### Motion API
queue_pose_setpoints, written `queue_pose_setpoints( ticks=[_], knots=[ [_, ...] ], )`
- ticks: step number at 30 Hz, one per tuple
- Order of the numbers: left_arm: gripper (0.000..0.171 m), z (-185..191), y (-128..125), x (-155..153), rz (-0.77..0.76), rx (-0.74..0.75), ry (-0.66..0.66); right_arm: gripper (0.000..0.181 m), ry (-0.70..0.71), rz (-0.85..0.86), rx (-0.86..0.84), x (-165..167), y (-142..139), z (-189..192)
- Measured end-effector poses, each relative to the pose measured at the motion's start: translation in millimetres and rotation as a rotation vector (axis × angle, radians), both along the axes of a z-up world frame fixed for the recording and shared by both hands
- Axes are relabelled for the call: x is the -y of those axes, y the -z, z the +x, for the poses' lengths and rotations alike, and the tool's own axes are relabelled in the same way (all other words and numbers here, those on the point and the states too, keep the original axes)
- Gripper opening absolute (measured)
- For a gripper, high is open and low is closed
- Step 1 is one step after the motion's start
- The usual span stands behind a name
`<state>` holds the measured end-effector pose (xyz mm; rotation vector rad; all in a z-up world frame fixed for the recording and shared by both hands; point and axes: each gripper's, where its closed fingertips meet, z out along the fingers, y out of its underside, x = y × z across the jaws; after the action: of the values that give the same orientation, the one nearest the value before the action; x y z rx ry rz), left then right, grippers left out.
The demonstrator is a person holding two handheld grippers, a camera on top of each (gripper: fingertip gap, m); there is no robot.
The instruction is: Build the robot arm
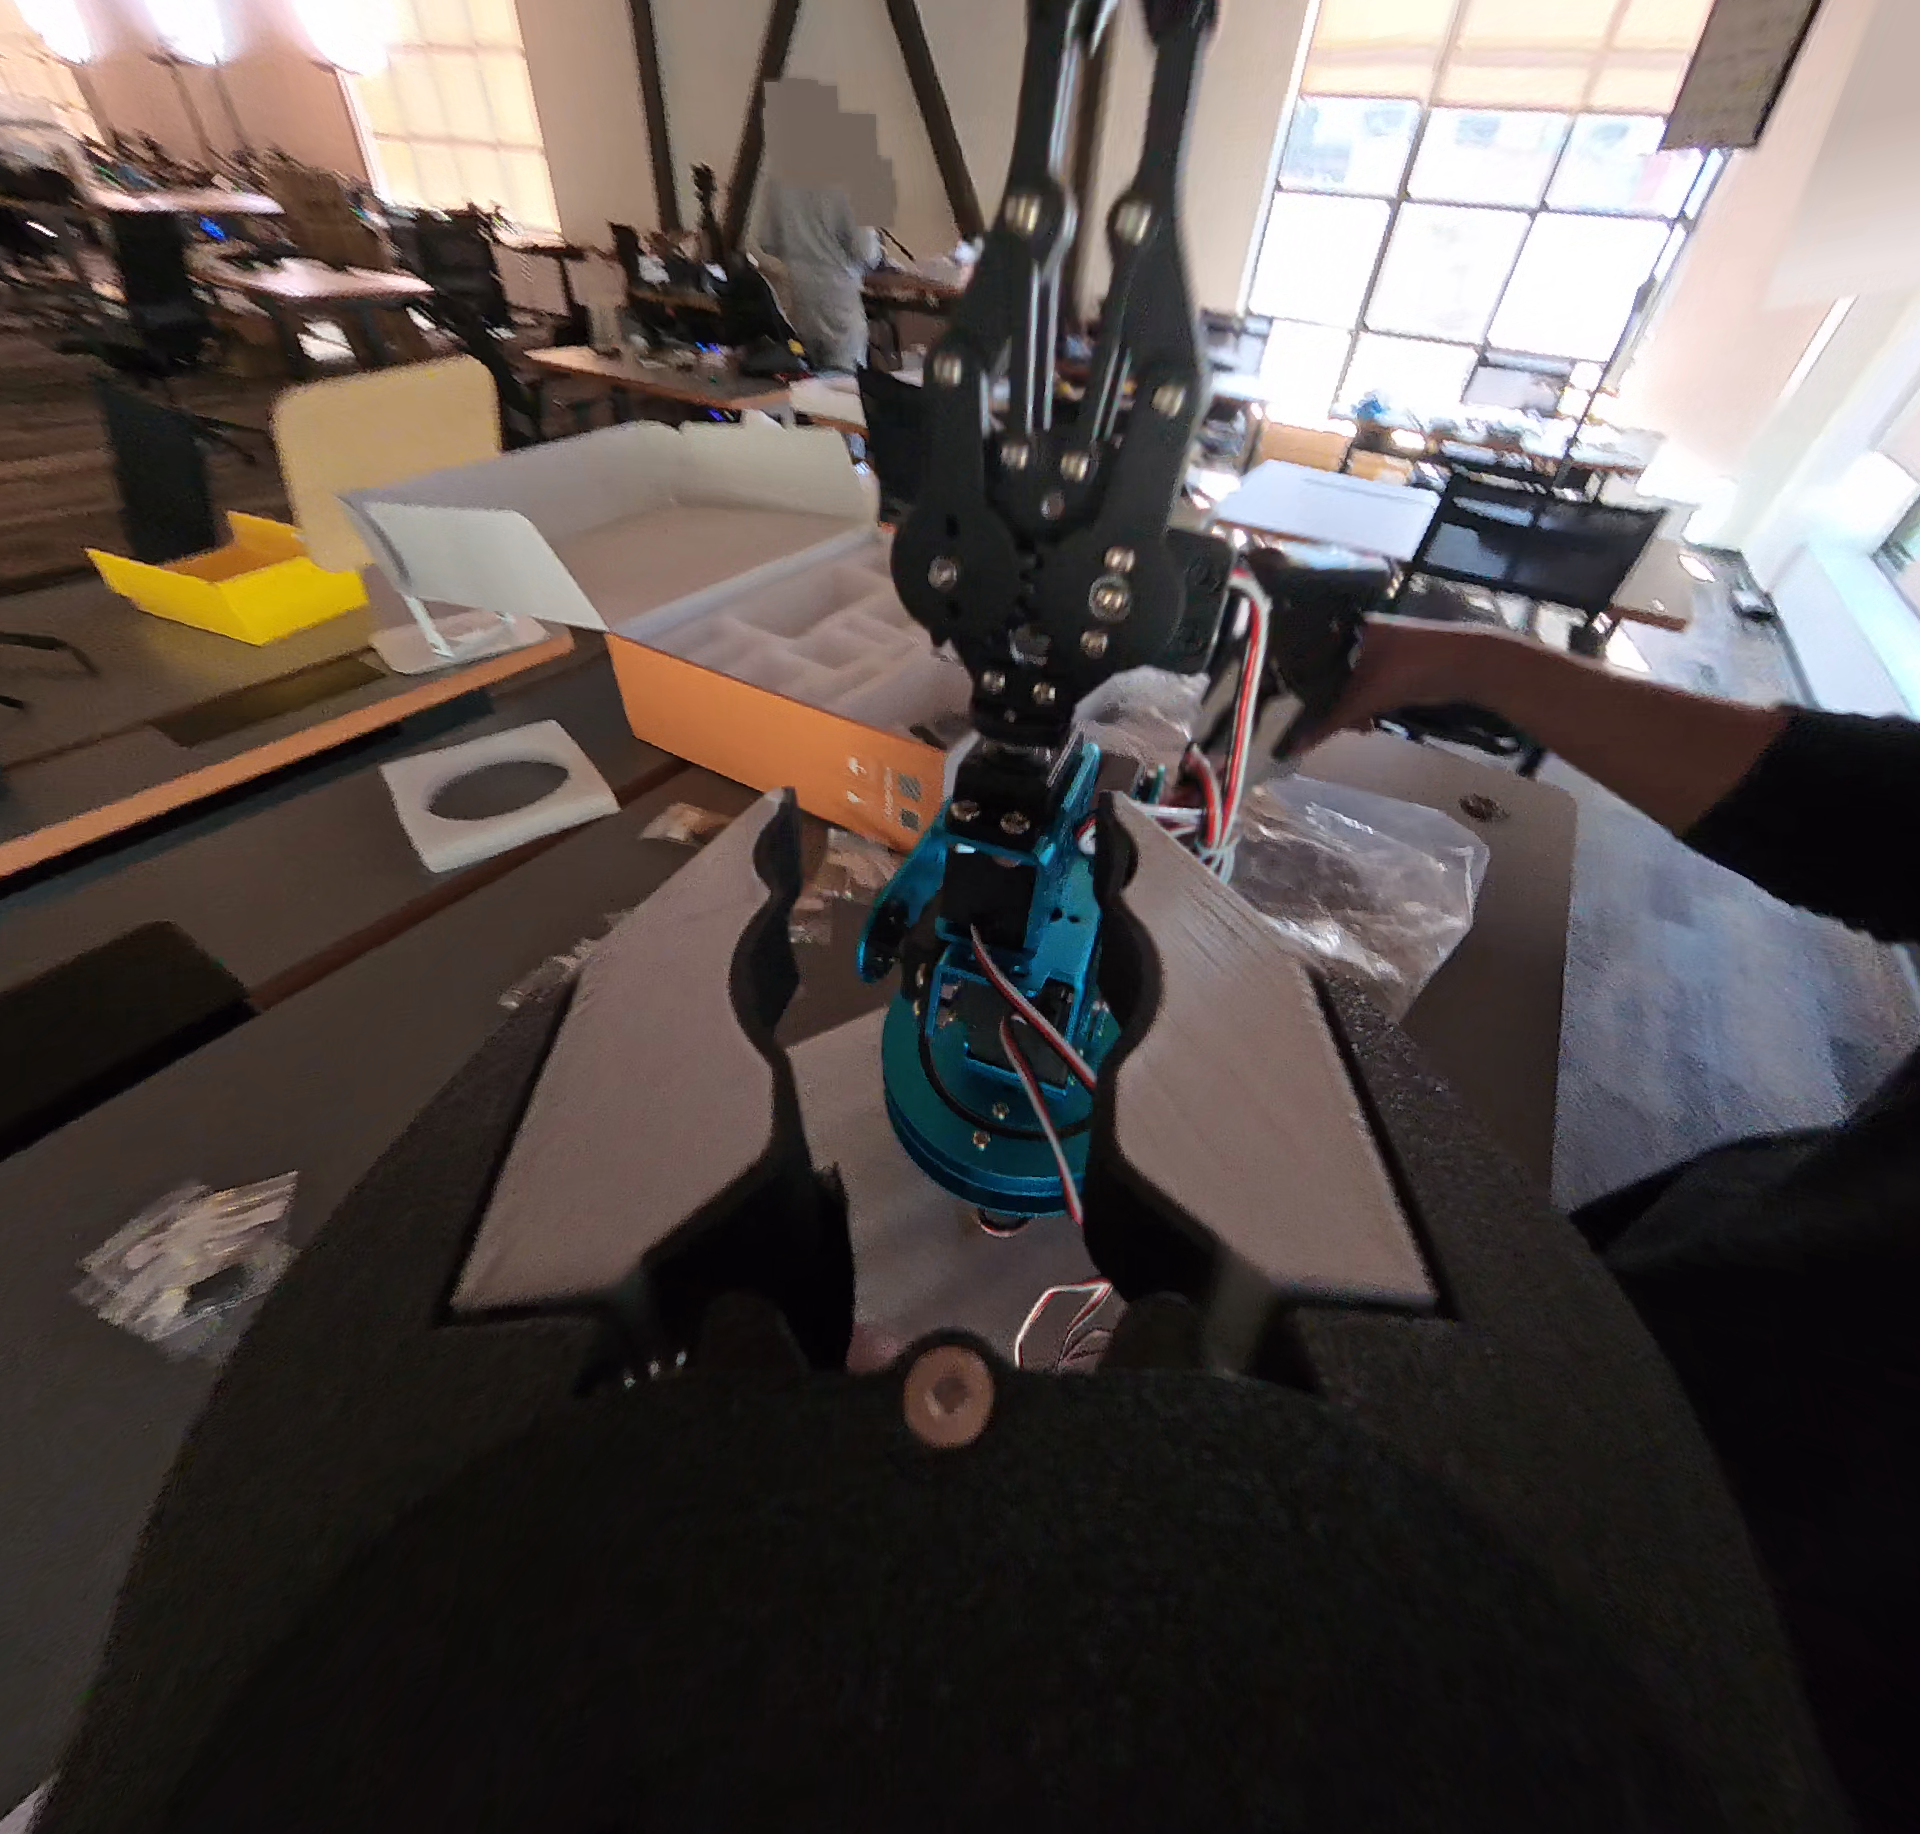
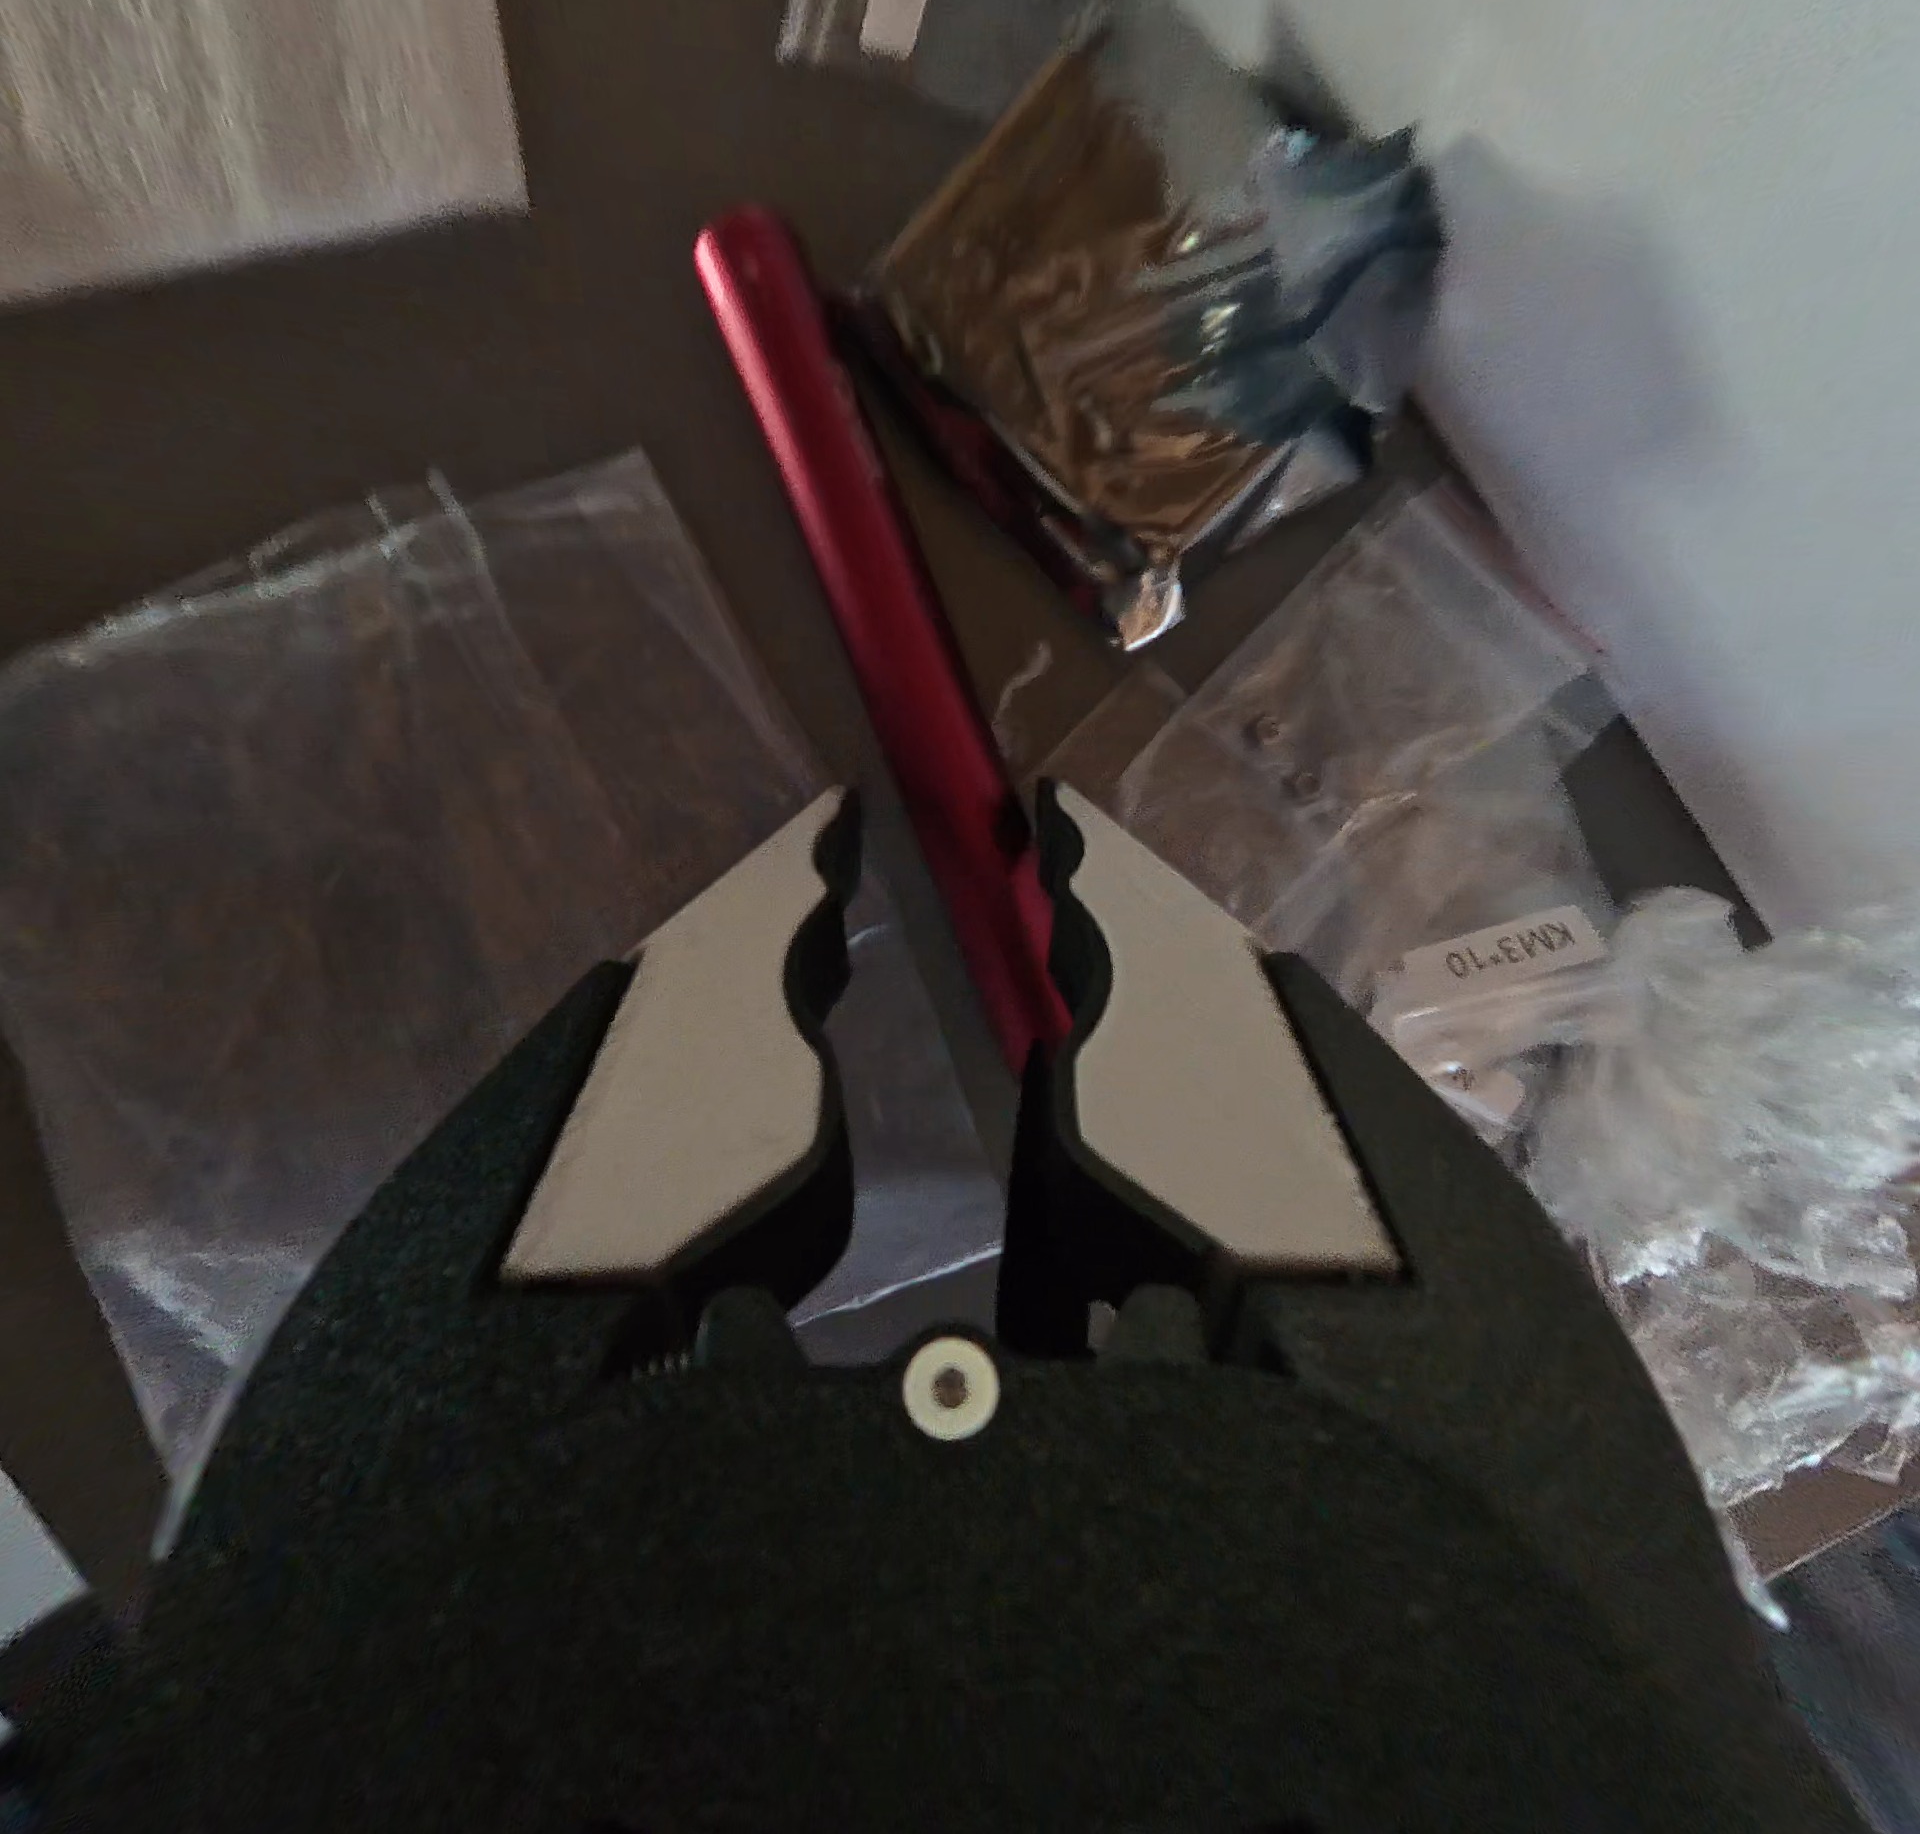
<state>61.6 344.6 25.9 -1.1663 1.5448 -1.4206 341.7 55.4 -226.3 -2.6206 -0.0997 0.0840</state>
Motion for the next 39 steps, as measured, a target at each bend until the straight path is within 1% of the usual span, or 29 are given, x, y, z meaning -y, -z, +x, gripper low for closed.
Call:
queue_pose_setpoints(
  ticks=[2,4,5,7,8,10,12,13,14,16,18,19,20,21,23,24,26,27,28,29,30,31,32,33,34,35,36,37,39],
  knots=[
    [0.059,-11,-16,-7,-0.005,0.061,-0.061,0.032,-0.044,0.023,0.047,-3,3,0],
    [0.061,-30,-37,-18,0.009,0.152,-0.149,0.028,-0.051,0.035,0.033,-5,3,-2],
    [0.061,-42,-49,-23,0.020,0.195,-0.196,0.023,-0.066,0.030,0.026,-4,3,-5],
    [0.061,-73,-74,-27,0.038,0.258,-0.291,0.020,-0.115,0.032,0.074,-3,2,-7],
    [0.060,-89,-87,-25,0.048,0.273,-0.337,0.020,-0.121,0.013,0.055,0,2,-9],
    [0.054,-113,-102,-4,0.120,0.224,-0.381,0.020,-0.123,-0.012,0.023,6,-2,-11],
    [0.054,-119,-106,30,0.257,0.158,-0.375,0.019,-0.139,-0.010,0.030,8,-13,-11],
    [0.052,-114,-105,53,0.314,0.139,-0.340,0.019,-0.148,-0.010,0.009,9,-20,-13],
    [0.052,-106,-102,80,0.345,0.124,-0.271,0.019,-0.158,-0.008,-0.028,9,-27,-17],
    [0.050,-82,-92,142,0.331,0.131,-0.083,0.019,-0.177,-0.003,-0.109,8,-42,-25],
    [0.049,-52,-72,203,0.245,0.136,0.119,0.020,-0.217,-0.012,-0.229,8,-57,-41],
    [0.050,-33,-52,227,0.218,0.104,0.196,0.020,-0.242,-0.016,-0.303,8,-65,-52],
    [0.052,-9,-25,244,0.229,0.051,0.225,0.020,-0.272,-0.026,-0.384,8,-73,-63],
    [0.058,17,4,257,0.266,-0.001,0.221,0.020,-0.301,-0.041,-0.435,6,-80,-72],
    [0.061,69,68,269,0.354,-0.110,0.158,0.020,-0.342,-0.103,-0.451,2,-85,-80],
    [0.066,92,98,271,0.405,-0.160,0.118,0.020,-0.355,-0.152,-0.438,1,-84,-82],
    [0.068,130,151,268,0.527,-0.245,0.040,0.019,-0.398,-0.235,-0.419,1,-83,-88],
    [0.070,144,169,265,0.583,-0.271,0.009,0.019,-0.420,-0.260,-0.431,0,-86,-94],
    [0.066,155,183,264,0.613,-0.287,0.001,0.019,-0.451,-0.272,-0.448,0,-91,-101],
    [0.064,162,196,265,0.617,-0.312,0.009,0.019,-0.480,-0.273,-0.467,0,-97,-108],
    [0.058,167,207,267,0.612,-0.340,0.023,0.019,-0.504,-0.267,-0.485,-1,-104,-115],
    [0.031,169,215,269,0.619,-0.353,0.039,0.019,-0.527,-0.255,-0.494,-2,-111,-120],
    [0.017,168,216,273,0.620,-0.346,0.064,0.020,-0.539,-0.248,-0.493,-3,-116,-123],
    [0.014,166,213,276,0.581,-0.341,0.077,0.020,-0.544,-0.252,-0.478,-2,-118,-124],
    [0.011,162,208,280,0.500,-0.354,0.099,0.019,-0.559,-0.234,-0.465,-3,-122,-127],
    [0.010,155,203,284,0.398,-0.377,0.141,0.020,-0.572,-0.177,-0.447,-7,-129,-129],
    [0.008,146,195,289,0.282,-0.401,0.190,0.014,-0.579,-0.078,-0.429,-13,-143,-130],
    [0.008,135,186,294,0.162,-0.423,0.241,0.017,-0.565,0.052,-0.398,-21,-163,-129],
    [0.008,112,168,297,-0.048,-0.470,0.310,0.033,-0.476,0.358,-0.334,-29,-217,-121]
  ],
)
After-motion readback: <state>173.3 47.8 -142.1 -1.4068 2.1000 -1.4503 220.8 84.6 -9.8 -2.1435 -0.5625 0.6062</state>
